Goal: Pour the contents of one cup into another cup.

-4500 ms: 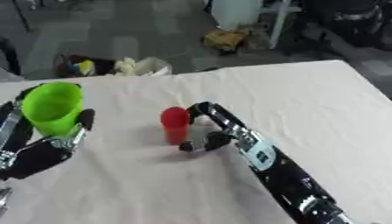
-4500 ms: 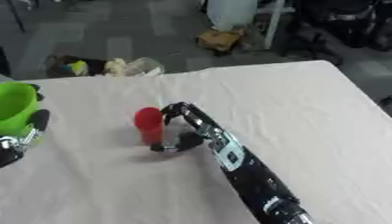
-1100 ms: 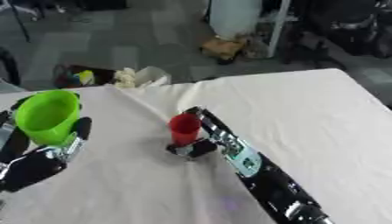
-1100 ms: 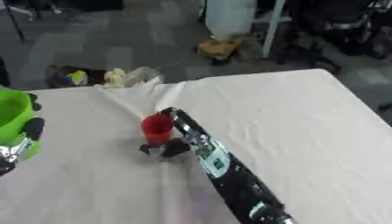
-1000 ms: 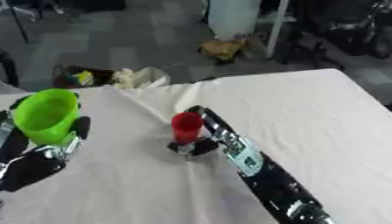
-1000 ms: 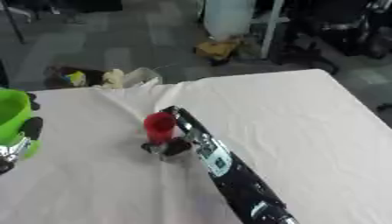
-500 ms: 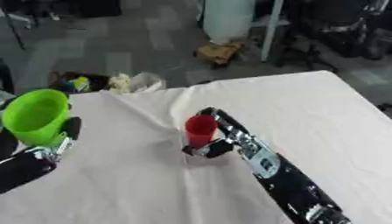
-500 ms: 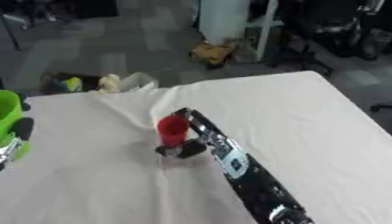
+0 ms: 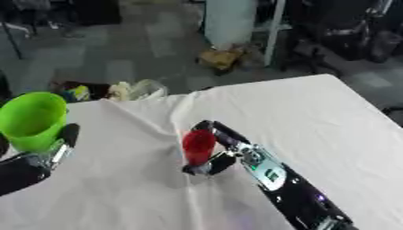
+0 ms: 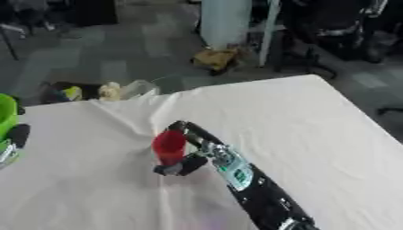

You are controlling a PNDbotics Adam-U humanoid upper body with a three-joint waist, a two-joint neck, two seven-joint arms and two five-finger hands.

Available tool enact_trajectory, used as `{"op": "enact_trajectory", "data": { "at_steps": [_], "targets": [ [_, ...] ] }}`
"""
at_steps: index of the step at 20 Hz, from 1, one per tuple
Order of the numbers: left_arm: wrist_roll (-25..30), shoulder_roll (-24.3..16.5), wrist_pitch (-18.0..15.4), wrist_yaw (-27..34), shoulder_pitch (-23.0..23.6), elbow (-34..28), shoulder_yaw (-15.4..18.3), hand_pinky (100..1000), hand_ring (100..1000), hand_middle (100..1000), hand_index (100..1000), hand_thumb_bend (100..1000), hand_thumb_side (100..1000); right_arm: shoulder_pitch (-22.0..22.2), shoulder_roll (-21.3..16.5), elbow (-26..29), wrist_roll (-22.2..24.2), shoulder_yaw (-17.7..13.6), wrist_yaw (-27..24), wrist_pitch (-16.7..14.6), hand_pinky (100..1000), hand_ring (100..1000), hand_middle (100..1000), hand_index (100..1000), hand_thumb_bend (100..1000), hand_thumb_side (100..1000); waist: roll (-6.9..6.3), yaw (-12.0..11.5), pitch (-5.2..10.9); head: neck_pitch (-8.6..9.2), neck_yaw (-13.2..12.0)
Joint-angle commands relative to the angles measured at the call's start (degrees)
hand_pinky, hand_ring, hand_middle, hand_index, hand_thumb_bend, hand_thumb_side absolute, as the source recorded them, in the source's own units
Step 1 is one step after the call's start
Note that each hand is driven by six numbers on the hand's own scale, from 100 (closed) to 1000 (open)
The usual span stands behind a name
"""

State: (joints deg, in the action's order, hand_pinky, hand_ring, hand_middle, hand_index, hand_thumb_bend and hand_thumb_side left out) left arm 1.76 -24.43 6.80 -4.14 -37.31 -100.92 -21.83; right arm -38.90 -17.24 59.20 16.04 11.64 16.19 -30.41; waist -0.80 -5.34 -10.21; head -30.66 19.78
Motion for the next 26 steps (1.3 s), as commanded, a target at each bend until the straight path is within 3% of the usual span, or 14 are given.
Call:
{"op": "enact_trajectory", "data": {
  "at_steps": [1,12,26],
  "targets": [
    [1.38,-2.13,0.27,-0.49,-1.63,-1.65,-0.23,345,503,627,762,100,320,-1.84,1.22,1.22,2.63,1.6,-0.01,-0.78,622,393,228,446,325,125,-0.09,-0.03,1.19,-0.1,0.2],
    [5.64,-2.71,0.71,-2.02,-3.47,-2.45,-1.93,327,491,614,756,100,269,-5.0,8.17,-2.46,8.29,4.52,1.44,-3.1,623,393,226,445,339,124,-0.52,-0.98,1.18,0.29,1.36],
    [17.94,-5.64,0.29,-12.06,-3.74,-3.86,-4.24,283,449,583,753,100,183,-5.39,8.94,-4.11,8.19,4.25,2.58,-4.04,623,394,226,446,353,127,-0.75,-1.17,1.13,0.08,1.94]
  ]
}}
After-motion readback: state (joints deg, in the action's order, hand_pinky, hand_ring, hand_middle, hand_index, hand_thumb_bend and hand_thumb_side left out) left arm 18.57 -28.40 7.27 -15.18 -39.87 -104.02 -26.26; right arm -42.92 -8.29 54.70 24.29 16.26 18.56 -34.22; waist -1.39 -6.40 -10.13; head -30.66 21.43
